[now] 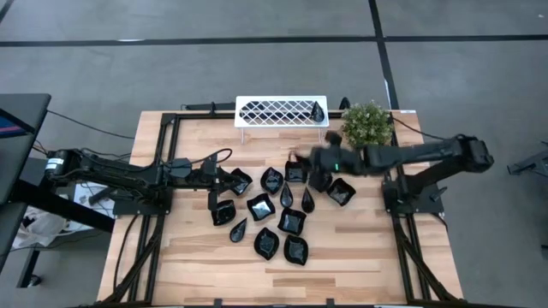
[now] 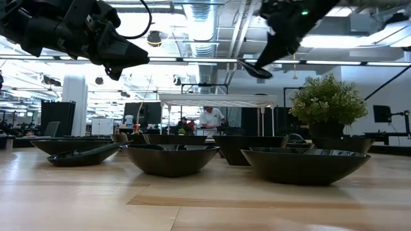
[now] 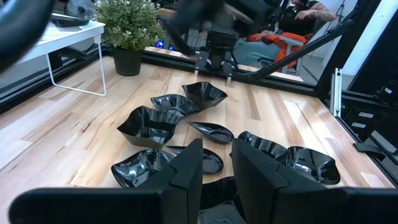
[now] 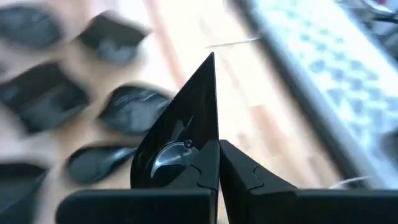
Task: Pick & Place Mini shaped plates
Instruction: Stack the drop shaped plate on top of the drop shaped plate on the shelf
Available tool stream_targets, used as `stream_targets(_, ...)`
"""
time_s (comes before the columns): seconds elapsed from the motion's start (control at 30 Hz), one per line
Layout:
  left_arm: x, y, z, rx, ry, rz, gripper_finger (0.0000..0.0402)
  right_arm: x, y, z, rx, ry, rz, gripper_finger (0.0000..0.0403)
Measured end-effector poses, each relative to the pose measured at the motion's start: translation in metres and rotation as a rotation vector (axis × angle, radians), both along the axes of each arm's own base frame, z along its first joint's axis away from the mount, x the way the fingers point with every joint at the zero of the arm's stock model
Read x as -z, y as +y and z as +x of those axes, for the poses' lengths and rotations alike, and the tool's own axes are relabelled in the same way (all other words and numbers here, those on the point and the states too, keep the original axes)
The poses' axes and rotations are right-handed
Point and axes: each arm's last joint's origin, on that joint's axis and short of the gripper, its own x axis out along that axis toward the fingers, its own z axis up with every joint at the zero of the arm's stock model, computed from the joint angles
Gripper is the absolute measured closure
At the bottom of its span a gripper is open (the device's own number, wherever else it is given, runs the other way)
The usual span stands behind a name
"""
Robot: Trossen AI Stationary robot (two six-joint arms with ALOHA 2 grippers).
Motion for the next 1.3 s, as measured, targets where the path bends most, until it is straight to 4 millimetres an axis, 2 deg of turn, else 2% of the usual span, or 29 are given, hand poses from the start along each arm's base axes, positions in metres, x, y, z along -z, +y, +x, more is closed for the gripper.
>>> stream_targets(0.17,0.000,0.000,0.000,0.000,-0.002,0.000,0.0314,-0.024,-0.062,-0.008,0.220,-0.070,0.002,0.0403)
stream_targets(0.33,0.000,0.000,0.000,0.000,-0.003,0.000,0.0314,-0.034,-0.123,-0.034,0.401,-0.169,0.098,0.0403)
stream_targets(0.5,-0.001,0.000,0.000,0.000,-0.007,0.000,0.0314,-0.035,-0.163,-0.063,0.568,-0.282,0.210,0.0403)
stream_targets(0.63,-0.001,0.000,0.000,0.000,-0.011,0.000,0.0314,-0.036,-0.171,-0.070,0.590,-0.329,0.252,0.0403)
stream_targets(0.83,-0.002,0.000,0.001,0.000,-0.018,0.000,0.0314,-0.037,-0.169,-0.062,0.557,-0.356,0.246,0.0403)
stream_targets(1.1,-0.002,0.000,0.001,0.000,-0.018,0.000,0.0314,-0.010,-0.184,-0.042,0.566,-0.285,0.277,0.0403)
stream_targets(1.3,-0.002,0.000,0.001,0.000,-0.018,0.000,0.0314,-0.007,-0.194,-0.035,0.585,-0.232,0.304,0.0403)
